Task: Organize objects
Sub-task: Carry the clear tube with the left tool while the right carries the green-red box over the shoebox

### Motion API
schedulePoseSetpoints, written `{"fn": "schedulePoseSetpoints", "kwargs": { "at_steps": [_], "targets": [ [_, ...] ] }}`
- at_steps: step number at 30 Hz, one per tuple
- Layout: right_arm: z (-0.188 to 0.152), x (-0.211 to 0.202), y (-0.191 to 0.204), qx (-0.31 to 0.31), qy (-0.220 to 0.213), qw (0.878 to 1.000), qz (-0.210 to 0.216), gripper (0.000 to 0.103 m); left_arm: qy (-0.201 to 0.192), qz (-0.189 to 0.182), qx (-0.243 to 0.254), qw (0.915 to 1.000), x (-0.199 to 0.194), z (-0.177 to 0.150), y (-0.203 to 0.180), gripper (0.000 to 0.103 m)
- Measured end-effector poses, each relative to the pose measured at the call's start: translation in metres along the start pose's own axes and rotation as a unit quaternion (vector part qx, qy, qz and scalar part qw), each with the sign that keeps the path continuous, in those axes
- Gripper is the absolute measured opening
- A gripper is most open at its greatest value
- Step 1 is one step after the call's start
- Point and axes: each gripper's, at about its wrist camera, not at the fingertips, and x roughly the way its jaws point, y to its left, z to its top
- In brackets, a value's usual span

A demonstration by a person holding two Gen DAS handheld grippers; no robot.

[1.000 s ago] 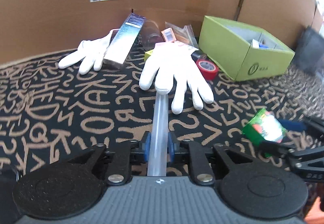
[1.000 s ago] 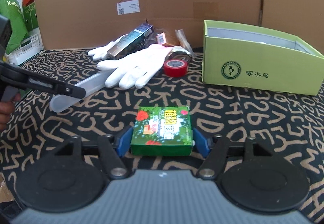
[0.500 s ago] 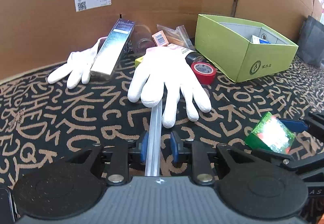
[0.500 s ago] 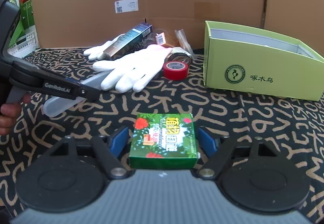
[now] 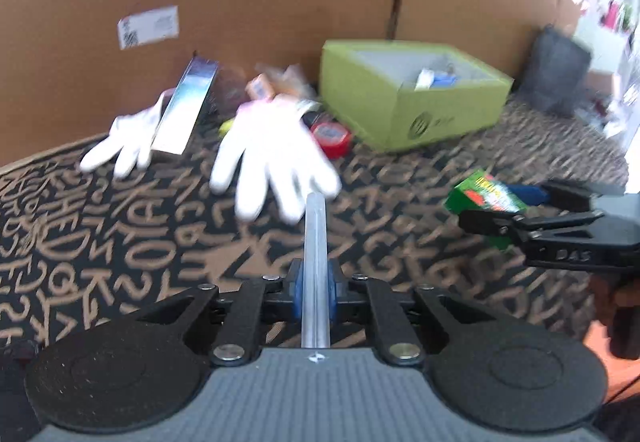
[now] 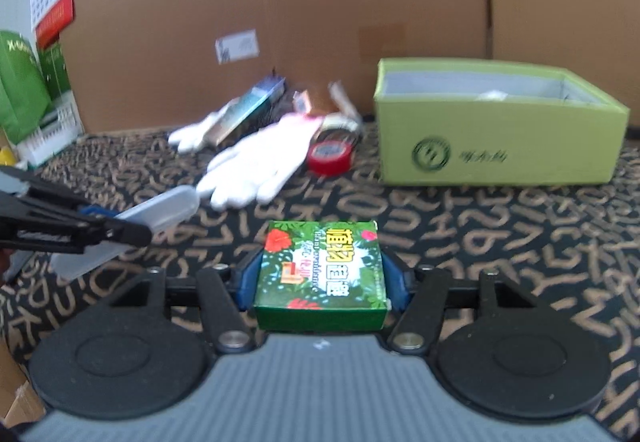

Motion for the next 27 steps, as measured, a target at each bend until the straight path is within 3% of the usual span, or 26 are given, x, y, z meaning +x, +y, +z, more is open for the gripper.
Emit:
{"fn": "schedulePoseSetpoints", "kwargs": {
  "at_steps": [5,8,12,15,22,27],
  "targets": [
    [0.03,-0.02,-0.016,-0.012,-0.052,0.999,-0.012,0.06,-0.054,-0.047,-0.001,0.9975,-0.007,0.047,-0.015,0.01],
    [0.053,-0.03,-0.029,-0.035,-0.083,0.995,-0.03,0.06,-0.09,-0.056,0.026,0.994,-0.001,0.08,-0.035,0.01],
    [0.083,-0.031,-0.051,-0.046,-0.116,0.99,-0.068,0.06,-0.109,-0.076,0.036,0.9905,0.026,0.127,-0.061,0.01],
    [0.102,-0.02,-0.074,-0.038,-0.126,0.986,-0.099,0.06,-0.122,-0.058,0.048,0.9896,0.059,0.155,-0.081,0.01],
    [0.128,0.049,-0.135,-0.011,-0.104,0.985,-0.138,0.06,-0.091,-0.033,0.043,0.9943,0.146,0.184,-0.093,0.01],
    [0.145,0.092,-0.172,0.026,-0.084,0.987,-0.138,0.06,-0.073,-0.017,0.041,0.9963,0.176,0.191,-0.082,0.01]
  ]
}}
